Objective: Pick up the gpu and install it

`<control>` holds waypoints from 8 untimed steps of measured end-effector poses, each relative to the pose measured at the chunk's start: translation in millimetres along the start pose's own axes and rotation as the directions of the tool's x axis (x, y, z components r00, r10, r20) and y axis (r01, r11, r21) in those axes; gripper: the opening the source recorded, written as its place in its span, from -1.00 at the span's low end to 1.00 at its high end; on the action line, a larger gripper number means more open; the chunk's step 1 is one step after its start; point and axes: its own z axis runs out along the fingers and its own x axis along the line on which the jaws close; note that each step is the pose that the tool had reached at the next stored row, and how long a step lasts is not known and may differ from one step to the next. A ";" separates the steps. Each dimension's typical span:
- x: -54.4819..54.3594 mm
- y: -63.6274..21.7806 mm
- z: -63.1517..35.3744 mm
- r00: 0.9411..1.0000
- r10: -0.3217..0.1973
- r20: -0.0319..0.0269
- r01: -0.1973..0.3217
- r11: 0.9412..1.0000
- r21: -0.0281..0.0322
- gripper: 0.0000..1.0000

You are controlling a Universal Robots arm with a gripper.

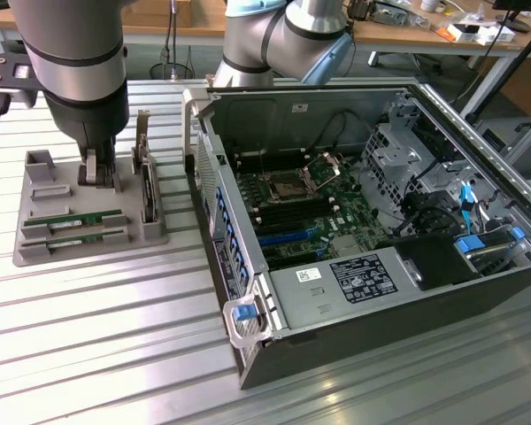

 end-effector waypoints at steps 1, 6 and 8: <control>0.1 0.0 0.5 1.000 0.000 0.001 0.000 1.000 0.000 -0.40; 0.7 -0.2 2.5 1.000 0.000 0.007 0.000 1.000 -0.001 -0.40; 0.8 -0.2 3.0 1.000 0.000 0.008 0.000 1.000 -0.001 -0.40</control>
